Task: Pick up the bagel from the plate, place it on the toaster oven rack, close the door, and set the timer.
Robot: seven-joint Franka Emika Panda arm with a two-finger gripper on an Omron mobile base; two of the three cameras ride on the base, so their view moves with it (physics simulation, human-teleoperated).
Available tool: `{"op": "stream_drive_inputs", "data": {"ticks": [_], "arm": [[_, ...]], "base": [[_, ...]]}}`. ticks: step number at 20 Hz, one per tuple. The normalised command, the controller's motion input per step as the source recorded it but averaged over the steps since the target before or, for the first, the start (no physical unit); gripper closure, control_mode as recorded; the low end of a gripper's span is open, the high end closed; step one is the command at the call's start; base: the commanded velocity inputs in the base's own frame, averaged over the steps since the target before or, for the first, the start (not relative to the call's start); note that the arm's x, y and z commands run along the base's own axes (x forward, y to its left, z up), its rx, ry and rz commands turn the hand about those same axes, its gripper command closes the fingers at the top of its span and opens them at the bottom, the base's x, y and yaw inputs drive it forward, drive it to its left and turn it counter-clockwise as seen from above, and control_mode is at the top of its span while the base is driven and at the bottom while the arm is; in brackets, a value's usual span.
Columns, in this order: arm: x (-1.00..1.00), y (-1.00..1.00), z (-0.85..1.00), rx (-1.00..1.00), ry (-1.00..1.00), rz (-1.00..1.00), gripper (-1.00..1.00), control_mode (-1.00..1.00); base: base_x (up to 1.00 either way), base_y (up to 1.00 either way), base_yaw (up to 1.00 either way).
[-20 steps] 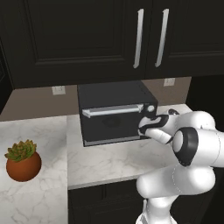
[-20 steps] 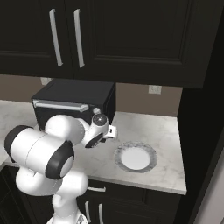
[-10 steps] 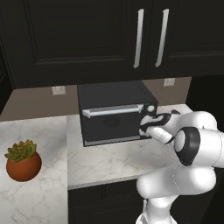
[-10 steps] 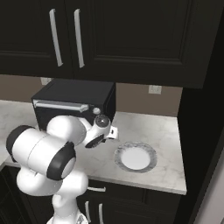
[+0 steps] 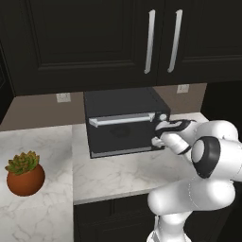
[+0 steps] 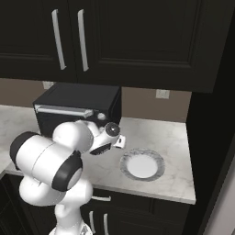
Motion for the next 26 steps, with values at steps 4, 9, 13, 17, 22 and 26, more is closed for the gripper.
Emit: {"op": "stream_drive_inputs", "data": {"ticks": [4, 9, 13, 17, 22, 26], "arm": [[0.07, -0.67, 0.01, 0.13, 0.07, 0.00, 1.00, -1.00], [0.03, -0.73, 0.00, 0.12, 0.07, 0.00, 1.00, -1.00], [0.00, -0.78, 0.00, 0.11, 0.03, 0.00, 1.00, -1.00], [0.00, -0.82, 0.00, 0.12, 0.01, 0.01, 1.00, -1.00], [0.00, -0.84, 0.00, 0.13, 0.00, 0.03, 1.00, -1.00], [0.00, -0.82, 0.00, 0.12, 0.00, 0.03, 1.00, -1.00]], "base": [[0.00, 0.00, 0.00], [0.00, 0.00, 0.00], [0.00, 0.00, 0.00], [0.00, 0.00, 0.00], [0.00, 0.00, 0.00], [0.00, 0.00, 0.00]]}}
